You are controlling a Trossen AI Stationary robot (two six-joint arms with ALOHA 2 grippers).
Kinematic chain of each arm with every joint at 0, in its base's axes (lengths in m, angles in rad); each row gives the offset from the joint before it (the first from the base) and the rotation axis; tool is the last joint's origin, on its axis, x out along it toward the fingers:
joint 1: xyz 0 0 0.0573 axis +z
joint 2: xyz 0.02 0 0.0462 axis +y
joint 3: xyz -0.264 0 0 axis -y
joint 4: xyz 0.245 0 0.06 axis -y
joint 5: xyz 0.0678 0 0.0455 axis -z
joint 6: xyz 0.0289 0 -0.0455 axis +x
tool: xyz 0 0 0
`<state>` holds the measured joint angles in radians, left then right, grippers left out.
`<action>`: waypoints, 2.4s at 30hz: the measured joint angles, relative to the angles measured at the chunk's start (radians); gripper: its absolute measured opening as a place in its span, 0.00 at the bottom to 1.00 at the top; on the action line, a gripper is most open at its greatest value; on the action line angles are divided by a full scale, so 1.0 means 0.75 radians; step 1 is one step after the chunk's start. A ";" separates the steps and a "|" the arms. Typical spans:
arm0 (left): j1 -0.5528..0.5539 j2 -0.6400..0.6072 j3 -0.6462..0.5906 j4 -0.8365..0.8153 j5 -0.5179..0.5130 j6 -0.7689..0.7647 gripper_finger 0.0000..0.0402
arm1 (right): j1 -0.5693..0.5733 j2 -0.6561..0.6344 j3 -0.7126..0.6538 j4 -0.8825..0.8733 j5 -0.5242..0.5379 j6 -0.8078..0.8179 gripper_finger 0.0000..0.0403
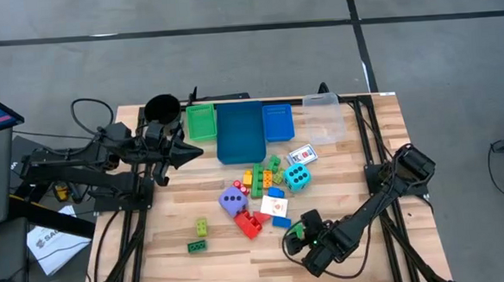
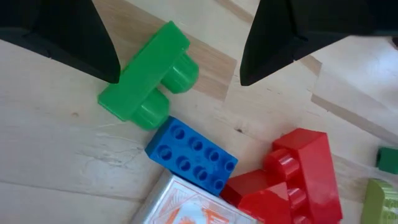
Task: Pick & Place Toys
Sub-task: Put the large green game piece into the transparent bin
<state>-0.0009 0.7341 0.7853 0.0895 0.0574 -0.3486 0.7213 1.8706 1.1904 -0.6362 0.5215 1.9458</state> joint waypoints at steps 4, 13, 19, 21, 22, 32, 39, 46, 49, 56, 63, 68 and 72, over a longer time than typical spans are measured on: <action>0.000 0.000 0.000 0.000 0.000 0.000 0.00 | -0.007 0.000 0.000 0.003 -0.020 -0.012 0.82; 0.000 0.000 0.000 0.000 0.000 0.000 0.00 | -0.010 0.000 -0.001 0.003 -0.036 0.011 0.82; 0.000 0.000 0.000 0.000 0.000 0.000 0.00 | -0.032 0.000 -0.001 0.003 -0.036 0.018 0.82; 0.000 0.000 0.000 0.000 0.000 0.000 0.00 | -0.043 0.000 -0.001 0.003 -0.036 0.012 0.82; 0.000 0.000 0.000 0.000 0.000 0.000 0.00 | -0.049 0.000 -0.001 0.005 -0.036 0.005 0.82; 0.000 0.000 0.000 -0.001 0.000 0.000 0.00 | -0.076 0.000 -0.001 0.060 -0.037 -0.023 0.82; 0.000 0.000 0.000 -0.001 -0.001 0.000 0.00 | -0.076 0.000 -0.002 0.107 -0.036 -0.051 0.82; 0.000 0.000 0.000 -0.001 -0.001 0.000 0.00 | -0.076 0.000 -0.002 0.197 -0.031 -0.125 0.82; 0.000 0.000 0.000 0.000 0.000 0.000 0.00 | -0.076 0.000 -0.002 0.217 -0.031 -0.131 0.82; 0.000 0.000 0.000 0.000 -0.001 0.000 0.00 | -0.076 0.000 -0.002 0.334 -0.033 -0.218 0.82; 0.000 0.000 0.000 -0.001 0.000 0.000 0.00 | -0.076 0.000 -0.002 0.263 -0.033 -0.260 0.82; 0.000 0.000 0.000 -0.001 0.000 0.000 0.00 | -0.071 0.000 -0.002 0.151 -0.034 -0.248 0.82; 0.000 0.000 0.000 -0.001 0.000 0.000 0.00 | -0.063 0.000 -0.002 0.097 -0.036 -0.220 0.82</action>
<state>-0.0006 0.7341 0.7853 0.0891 0.0574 -0.3485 0.6739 1.8706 1.1889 -0.5632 0.4947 1.7806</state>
